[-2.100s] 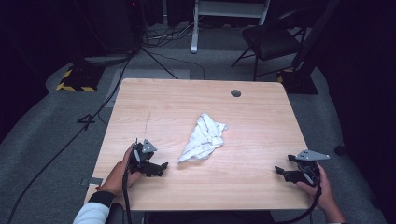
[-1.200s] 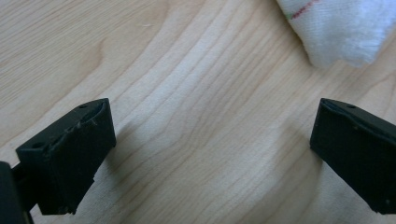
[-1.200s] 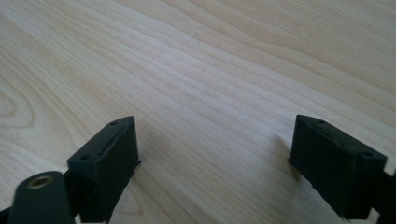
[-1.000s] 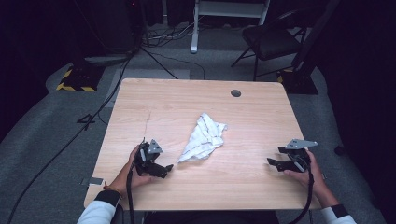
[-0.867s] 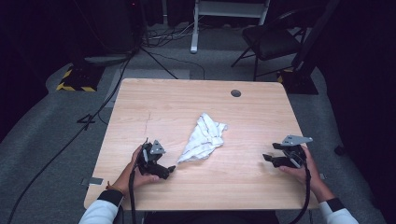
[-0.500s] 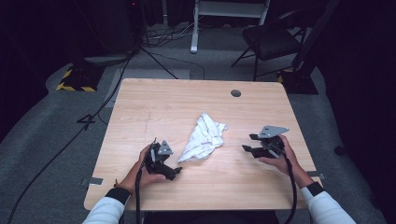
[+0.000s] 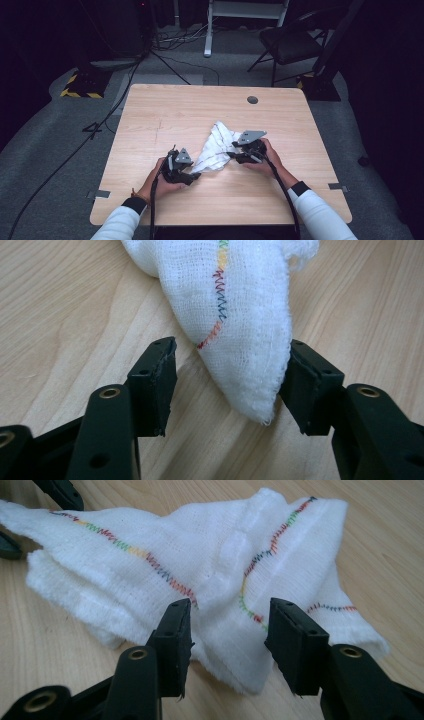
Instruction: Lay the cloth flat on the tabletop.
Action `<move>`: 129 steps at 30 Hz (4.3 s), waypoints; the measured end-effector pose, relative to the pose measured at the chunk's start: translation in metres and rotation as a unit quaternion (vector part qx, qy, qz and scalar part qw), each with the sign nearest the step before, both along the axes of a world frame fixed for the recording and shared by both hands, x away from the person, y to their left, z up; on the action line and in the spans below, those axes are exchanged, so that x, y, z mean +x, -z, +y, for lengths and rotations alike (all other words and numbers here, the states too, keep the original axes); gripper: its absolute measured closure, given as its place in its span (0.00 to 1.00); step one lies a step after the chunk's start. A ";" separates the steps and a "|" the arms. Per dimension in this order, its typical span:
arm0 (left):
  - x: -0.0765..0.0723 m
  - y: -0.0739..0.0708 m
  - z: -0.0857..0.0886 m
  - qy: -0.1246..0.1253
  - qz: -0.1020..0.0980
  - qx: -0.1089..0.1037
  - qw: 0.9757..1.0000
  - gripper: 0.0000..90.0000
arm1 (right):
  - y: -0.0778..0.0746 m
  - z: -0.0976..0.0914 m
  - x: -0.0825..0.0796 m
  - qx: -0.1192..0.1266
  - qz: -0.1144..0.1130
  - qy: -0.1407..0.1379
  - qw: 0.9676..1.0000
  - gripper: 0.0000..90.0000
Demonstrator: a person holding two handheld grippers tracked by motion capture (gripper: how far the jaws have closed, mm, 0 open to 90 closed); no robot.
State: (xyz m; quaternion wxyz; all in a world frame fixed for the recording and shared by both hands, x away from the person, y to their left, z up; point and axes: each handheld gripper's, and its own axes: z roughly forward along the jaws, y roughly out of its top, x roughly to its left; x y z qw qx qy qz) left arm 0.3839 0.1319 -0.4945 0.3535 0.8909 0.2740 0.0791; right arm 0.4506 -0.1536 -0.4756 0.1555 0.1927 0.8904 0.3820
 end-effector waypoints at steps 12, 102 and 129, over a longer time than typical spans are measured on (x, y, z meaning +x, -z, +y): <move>-0.003 -0.009 0.006 0.021 -0.032 0.008 0.999 0.88 | 0.010 0.020 0.012 -0.032 -0.010 0.018 0.999 0.79; 0.056 -0.042 -0.032 -0.065 -0.073 0.007 0.995 0.31 | -0.045 -0.107 -0.004 0.030 -0.035 0.125 0.991 0.51; 0.002 -0.010 -0.047 0.051 -0.004 0.047 0.998 0.82 | 0.012 -0.115 -0.060 -0.029 0.032 0.054 0.998 0.88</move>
